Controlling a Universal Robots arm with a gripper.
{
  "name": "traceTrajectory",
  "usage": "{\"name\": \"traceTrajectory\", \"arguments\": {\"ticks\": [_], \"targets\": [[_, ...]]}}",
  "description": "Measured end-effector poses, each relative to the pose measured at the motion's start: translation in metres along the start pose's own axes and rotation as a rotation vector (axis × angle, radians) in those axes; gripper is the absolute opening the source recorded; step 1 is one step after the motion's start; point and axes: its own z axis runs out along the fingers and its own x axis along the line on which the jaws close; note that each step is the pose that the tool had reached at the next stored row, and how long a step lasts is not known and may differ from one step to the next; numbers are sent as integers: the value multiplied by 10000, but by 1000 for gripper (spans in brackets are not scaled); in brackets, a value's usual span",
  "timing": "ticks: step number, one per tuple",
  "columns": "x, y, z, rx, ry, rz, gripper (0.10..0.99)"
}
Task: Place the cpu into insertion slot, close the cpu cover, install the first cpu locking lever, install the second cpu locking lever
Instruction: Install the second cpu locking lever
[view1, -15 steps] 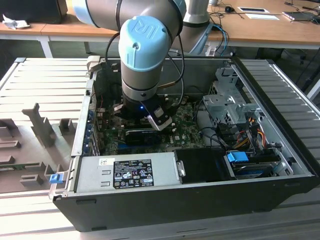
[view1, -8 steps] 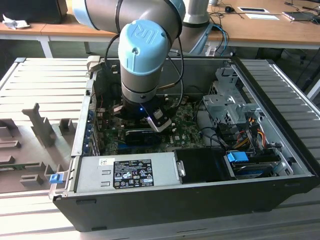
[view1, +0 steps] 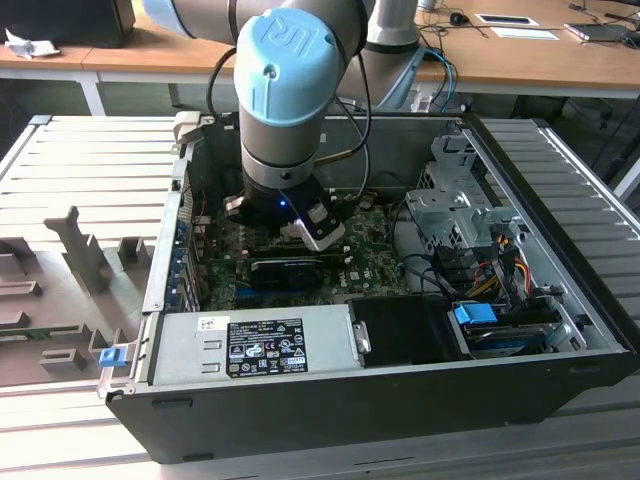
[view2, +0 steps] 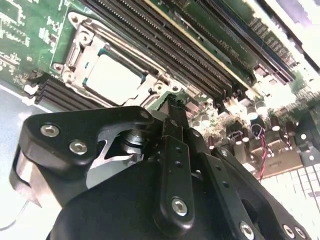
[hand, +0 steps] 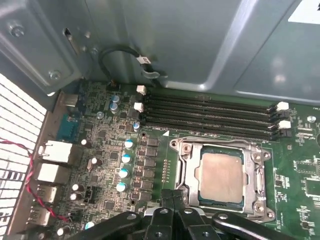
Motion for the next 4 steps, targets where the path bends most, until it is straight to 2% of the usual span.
{"name": "traceTrajectory", "arguments": {"ticks": [4], "targets": [[-1, 16, -43, 1, 0, 1, 106]]}}
